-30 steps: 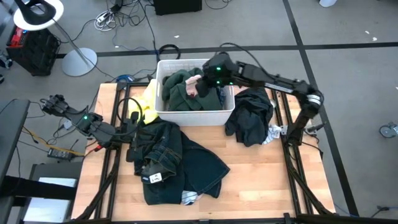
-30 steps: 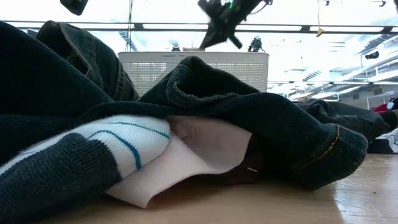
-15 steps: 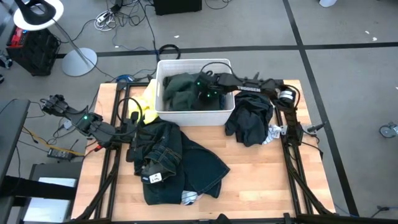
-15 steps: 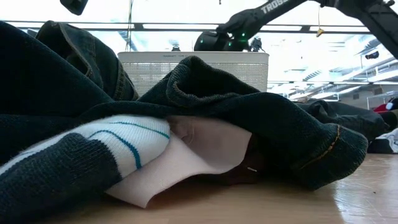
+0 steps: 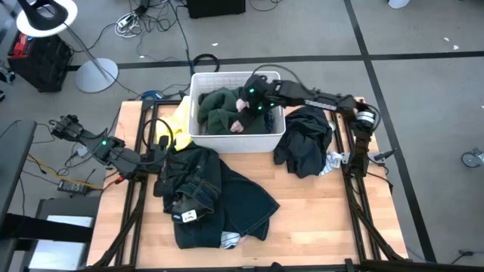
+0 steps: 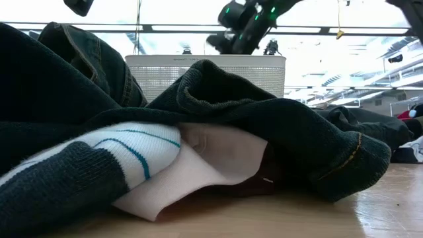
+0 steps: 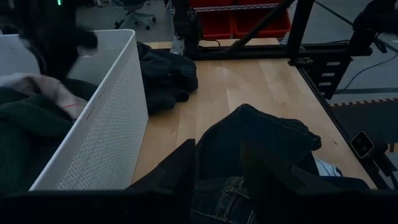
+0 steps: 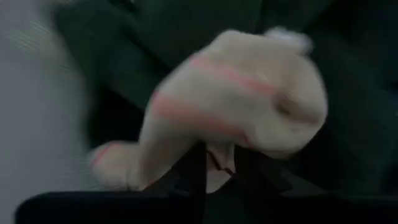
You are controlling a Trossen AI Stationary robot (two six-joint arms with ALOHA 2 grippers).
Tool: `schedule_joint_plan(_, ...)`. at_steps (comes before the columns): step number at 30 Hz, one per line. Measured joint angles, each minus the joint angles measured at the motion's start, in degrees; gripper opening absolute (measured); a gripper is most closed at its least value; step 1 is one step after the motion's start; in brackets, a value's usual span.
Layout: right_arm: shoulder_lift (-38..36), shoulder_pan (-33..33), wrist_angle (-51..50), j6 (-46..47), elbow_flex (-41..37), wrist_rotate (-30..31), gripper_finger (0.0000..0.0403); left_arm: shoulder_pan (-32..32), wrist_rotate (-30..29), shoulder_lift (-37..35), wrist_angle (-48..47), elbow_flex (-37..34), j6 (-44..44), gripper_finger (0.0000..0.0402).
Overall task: Sort clothes
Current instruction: Put the white pink sock into the laundry organizer, then put the blue jeans into the laundry organizer
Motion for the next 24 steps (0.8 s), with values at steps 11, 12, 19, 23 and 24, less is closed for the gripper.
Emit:
schedule_joint_plan(11, -14.2, 0.1, -1.6, 1.1, 0.0, 0.4, 0.0151, 0.0, 0.0, 0.0, 0.0, 0.0, 0.0, 0.0133)
schedule_joint_plan(12, -15.1, 0.4, -2.1, 2.0, 0.0, 0.4, 0.0151, 0.0, 0.0, 0.0, 0.1, 0.0, 0.0, 0.0133)
schedule_joint_plan(19, -19.5, 6.9, -4.6, 3.6, 0.0, 0.6, 0.0148, 0.0, 0.0, 0.0, 0.1, 0.0, 0.0, 0.0133)
schedule_joint_plan(23, -20.3, 11.8, -4.6, 3.6, 0.0, 0.5, 0.0148, 0.0, 0.0, 0.0, 0.1, 0.0, 0.0, 0.0133)
schedule_joint_plan(24, -20.3, 13.0, -4.6, 3.6, 0.0, 0.5, 0.0148, 0.0, 0.0, 0.0, 0.1, 0.0, 0.0, 0.0133)
